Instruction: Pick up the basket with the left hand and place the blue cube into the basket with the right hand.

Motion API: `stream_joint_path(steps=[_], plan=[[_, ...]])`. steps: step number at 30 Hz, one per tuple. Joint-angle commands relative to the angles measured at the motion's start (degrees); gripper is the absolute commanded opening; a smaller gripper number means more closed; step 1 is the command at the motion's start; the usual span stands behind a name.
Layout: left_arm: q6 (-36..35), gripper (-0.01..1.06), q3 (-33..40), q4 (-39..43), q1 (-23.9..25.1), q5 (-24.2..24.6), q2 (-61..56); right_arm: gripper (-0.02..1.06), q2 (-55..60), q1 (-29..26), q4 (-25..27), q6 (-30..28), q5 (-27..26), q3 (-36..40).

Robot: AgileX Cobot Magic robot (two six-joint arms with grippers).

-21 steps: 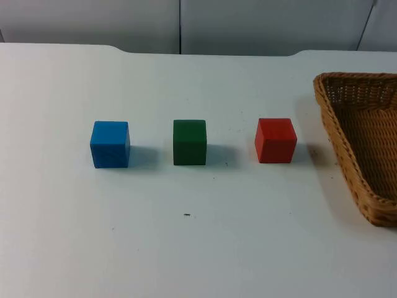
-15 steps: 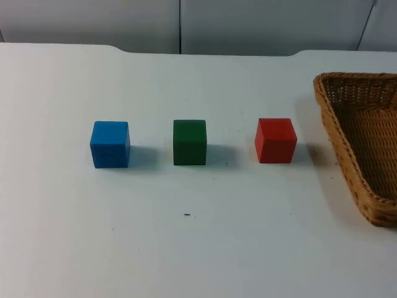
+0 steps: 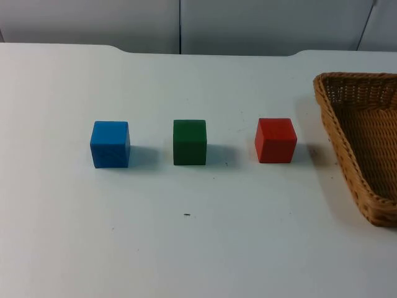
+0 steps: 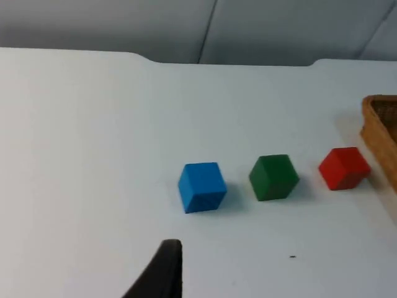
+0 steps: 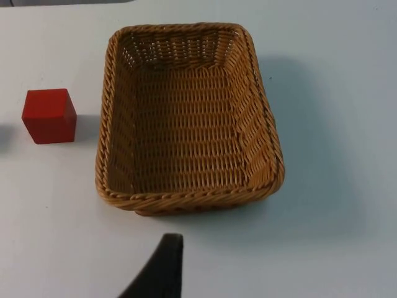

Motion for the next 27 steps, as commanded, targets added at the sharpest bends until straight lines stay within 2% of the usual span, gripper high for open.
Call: stream_joint_path(steps=[1, 4, 5, 8, 10, 14, 19, 23, 27], plan=[[5.02, 1.05, -0.59, -6.56, 0.0, -2.19, 5.04, 1.05, 0.27, -0.4, 0.19, -0.25, -0.84, -0.42], [15.06, 1.04, -0.59, -17.62, 0.0, -2.35, 13.07, 1.05, 0.27, -0.4, 0.19, -0.25, -0.84, -0.42], [15.06, 1.04, -0.59, -17.62, 0.0, -2.35, 13.07, 1.05, 0.27, -0.4, 0.19, -0.25, -0.84, -0.42], [26.43, 1.04, -0.59, -30.38, 0.0, -0.69, 20.63, 1.05, 0.27, -0.4, 0.19, -0.25, -0.84, -0.42], [32.17, 1.04, -0.59, -36.12, -0.15, 1.42, 25.95, 1.05, 0.27, -0.4, 0.19, -0.25, -0.84, -0.42], [37.46, 1.04, -0.59, -42.13, -0.5, 3.69, 32.98, 1.05, 0.27, -0.4, 0.19, -0.25, -1.1, -0.42], [42.77, 1.04, -0.59, -47.49, -0.5, 3.93, 41.51, 1.05, 0.27, -0.4, 0.19, -0.25, -1.1, -0.42], [43.24, 1.04, -0.59, -48.63, -0.5, 4.0, 45.92, 1.05, 0.27, -0.4, 0.19, -0.25, -1.32, -0.42], [44.98, 1.04, -0.59, -49.61, -2.66, 3.27, 49.3, 1.05, 0.27, -0.4, 0.19, -0.25, -1.43, -0.42]])
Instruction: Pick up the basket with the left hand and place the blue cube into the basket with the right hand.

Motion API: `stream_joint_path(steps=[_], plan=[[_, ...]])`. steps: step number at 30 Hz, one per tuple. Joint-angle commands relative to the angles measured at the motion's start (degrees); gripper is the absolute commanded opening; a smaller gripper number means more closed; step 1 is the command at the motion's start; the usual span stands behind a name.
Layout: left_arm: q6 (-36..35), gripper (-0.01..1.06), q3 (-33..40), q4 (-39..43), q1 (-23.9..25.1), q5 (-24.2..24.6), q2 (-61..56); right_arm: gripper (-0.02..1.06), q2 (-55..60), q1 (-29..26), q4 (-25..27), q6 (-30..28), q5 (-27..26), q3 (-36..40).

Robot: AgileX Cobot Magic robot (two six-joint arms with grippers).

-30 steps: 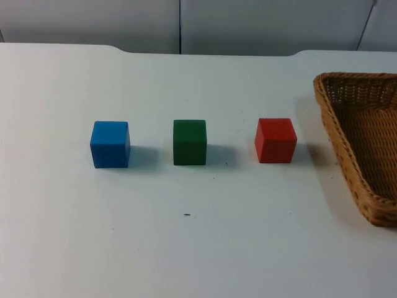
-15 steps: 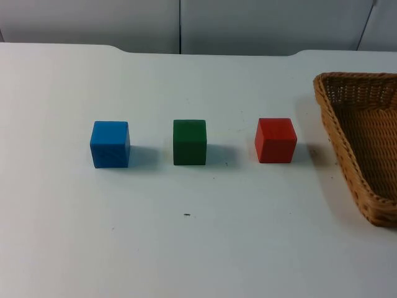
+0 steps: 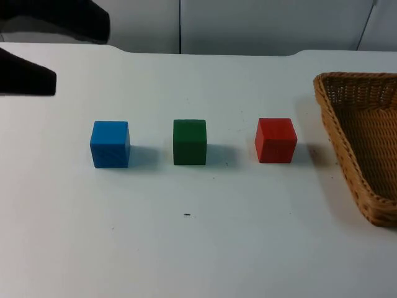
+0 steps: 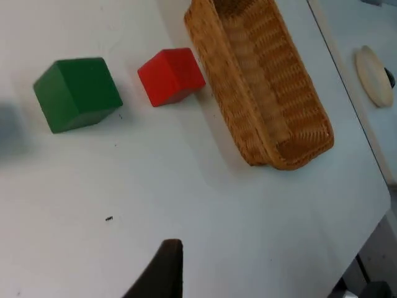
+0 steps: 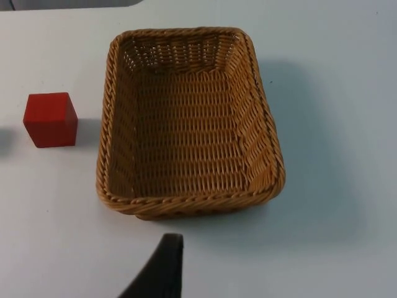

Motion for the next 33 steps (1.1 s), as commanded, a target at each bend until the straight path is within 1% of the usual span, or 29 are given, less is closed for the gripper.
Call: stream_joint_path(steps=[1, 3, 4, 6, 8, 9, 10, 14, 15, 16, 19, 20, 22, 25, 26, 29, 30, 31, 33], plan=[[1.98, 1.04, -0.34, -2.43, -2.41, -0.78, 1.78, 1.05, 0.27, -0.4, 0.19, -0.25, -1.0, -0.42], [3.54, 1.04, -0.34, -4.55, -6.27, -4.41, 3.78, 1.05, 0.27, -0.4, 0.19, -0.25, -1.0, -0.42], [3.54, 1.04, -0.34, -4.55, -6.27, -4.41, 3.78, 1.05, 0.27, -0.4, 0.19, -0.25, -1.0, -0.42], [3.9, 1.04, -0.63, -6.17, -10.06, -9.51, 5.54, 1.05, 0.27, -0.4, 0.19, -0.25, -1.0, -0.42], [3.9, 1.04, -2.54, -5.89, -13.42, -12.22, 8.2, 1.05, 0.27, -0.4, 0.19, -0.25, -1.0, -0.42], [3.9, 1.04, -4.11, -5.89, -14.98, -12.45, 9.77, 1.05, 0.27, -0.4, 0.19, -0.25, -1.0, -0.42], [3.9, 1.04, -4.11, -5.89, -14.98, -12.45, 9.77, 1.05, 0.27, -0.4, 0.19, -0.25, -1.0, -0.42], [2.85, 1.04, -11.58, -5.89, -20.23, -12.45, 16.49, 1.05, 0.27, -0.4, 0.19, -0.25, -1.0, -0.42], [2.85, 1.04, -11.58, -5.89, -20.23, -12.45, 16.49, 1.05, 0.27, -0.4, 0.19, -0.25, -1.0, -0.42], [1.95, 1.04, -14.47, -5.89, -22.21, -12.45, 19.85, 1.05, 0.27, -0.4, 0.19, -0.25, -1.0, -0.42], [1.1, 1.04, -19.89, -5.79, -25.91, -12.96, 25.46, 1.05, 0.27, -0.4, 0.19, -0.25, -1.0, -0.42], [1.1, 1.04, -19.89, -5.79, -25.91, -12.96, 25.46, 1.05, 0.27, -0.4, 0.19, -0.25, -1.0, -0.42], [-0.89, 1.04, -23.51, -5.27, -28.1, -13.13, 29.73, 1.04, 0.27, -0.4, 0.19, -0.25, -1.01, -0.42], [-4.65, 1.04, -28.97, -2.53, -31.32, -15.49, 36.27, 1.04, 0.27, -0.4, 0.19, -0.25, -1.01, -0.42], [-4.65, 1.04, -28.97, -2.53, -31.32, -15.49, 36.27, 1.04, 0.27, -0.4, 0.19, -0.25, -1.01, -0.42], [-9.99, 1.04, -33.81, 0.7, -33.38, -15.81, 42.48, 1.04, 0.27, -0.4, 0.19, -0.25, -1.01, -0.42], [-9.99, 1.04, -33.81, 0.7, -33.38, -15.81, 42.48, 1.04, 0.27, -0.4, 0.19, -0.25, -1.01, -0.42], [-12.46, 1.04, -36.77, 2.11, -34.52, -15.81, 45.22, 1.04, 0.27, -0.4, 0.19, -0.25, -1.01, -0.42], [-14.93, 1.04, -39.78, 3.43, -35.78, -15.81, 48.89, 1.04, 0.27, -0.4, 0.19, -0.25, -1.01, -0.42]])
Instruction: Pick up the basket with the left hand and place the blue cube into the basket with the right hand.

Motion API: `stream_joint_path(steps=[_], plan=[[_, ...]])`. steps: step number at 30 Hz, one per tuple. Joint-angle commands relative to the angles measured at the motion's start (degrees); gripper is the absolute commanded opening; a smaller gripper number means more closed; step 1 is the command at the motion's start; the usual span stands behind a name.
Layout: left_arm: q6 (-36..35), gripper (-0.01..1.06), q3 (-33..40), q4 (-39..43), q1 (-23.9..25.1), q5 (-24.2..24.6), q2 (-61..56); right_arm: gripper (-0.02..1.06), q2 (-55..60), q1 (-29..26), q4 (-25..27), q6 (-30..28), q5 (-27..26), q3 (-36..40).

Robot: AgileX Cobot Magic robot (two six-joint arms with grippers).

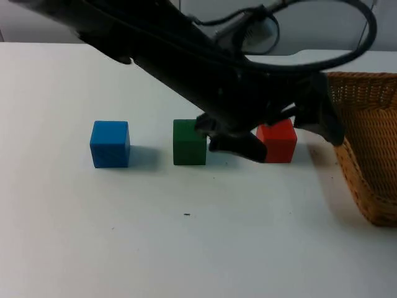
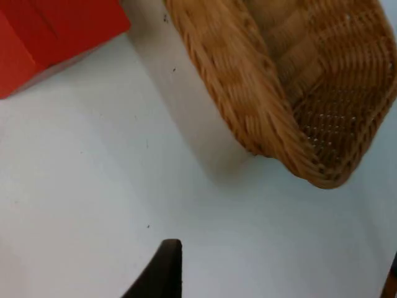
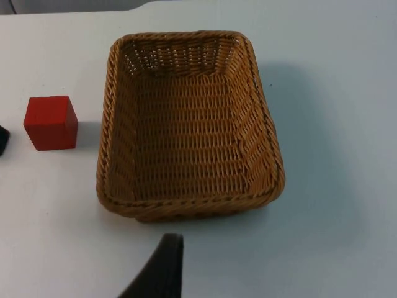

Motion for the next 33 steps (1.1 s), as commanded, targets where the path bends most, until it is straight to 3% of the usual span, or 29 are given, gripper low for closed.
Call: stream_joint_path(steps=[1, 11, 17, 27, 33], plan=[[-4.36, 1.04, -4.06, 2.24, -1.78, -0.08, 3.89, 1.04, 0.27, -0.4, 0.19, -0.25, -0.7, -0.42], [-17.63, 1.04, -17.45, 7.92, -4.9, -0.12, 14.27, 1.04, 0.27, -0.4, 0.19, -0.25, -0.7, -0.42], [-20.36, 1.04, -23.57, 8.17, -6.14, -0.52, 18.06, 1.04, 0.27, -0.4, 0.19, -0.25, -0.7, -0.42], [-29.01, 1.04, -31.16, 14.36, -7.66, -1.63, 22.97, 1.04, 0.27, -0.4, 0.19, -0.25, -0.7, -0.42], [-29.72, 1.04, -31.51, 14.78, -8.87, -4.52, 23.65, 1.04, 0.27, -0.4, 0.19, -0.25, -0.7, -0.42]])
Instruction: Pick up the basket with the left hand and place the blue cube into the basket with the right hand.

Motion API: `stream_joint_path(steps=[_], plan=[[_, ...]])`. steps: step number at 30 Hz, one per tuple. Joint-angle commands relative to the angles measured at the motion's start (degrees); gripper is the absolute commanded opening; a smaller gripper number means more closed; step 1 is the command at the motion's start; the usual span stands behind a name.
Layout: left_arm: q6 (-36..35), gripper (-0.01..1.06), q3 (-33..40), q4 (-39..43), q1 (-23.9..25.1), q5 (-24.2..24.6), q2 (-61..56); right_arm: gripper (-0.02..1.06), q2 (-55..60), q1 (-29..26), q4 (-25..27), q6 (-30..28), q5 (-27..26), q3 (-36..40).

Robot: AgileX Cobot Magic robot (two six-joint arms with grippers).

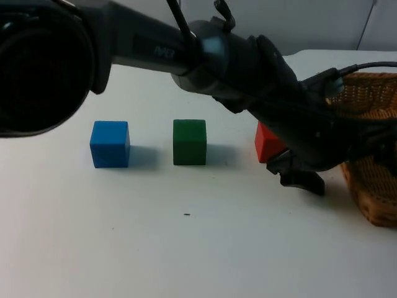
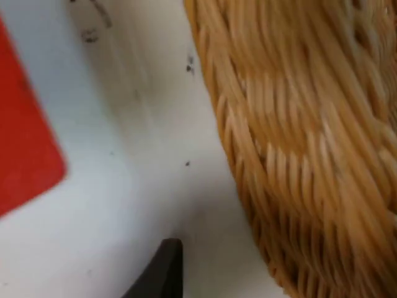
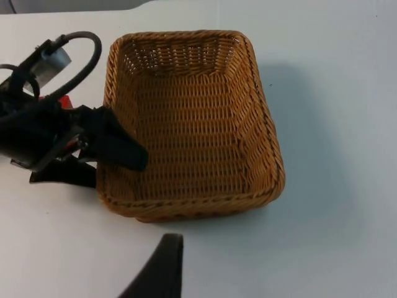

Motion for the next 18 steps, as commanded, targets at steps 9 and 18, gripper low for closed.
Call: stream_joint_path(steps=[9, 18], plan=[[-2.43, 0.95, -0.39, 0.58, -2.0, -3.24, 0.58, 1.04, 0.27, -0.4, 0.19, -0.25, -0.6, -0.42], [-3.51, 0.35, -0.39, 0.58, -2.1, -3.4, 0.78, 1.04, 0.27, -0.4, 0.19, -0.25, -0.6, -0.42]])
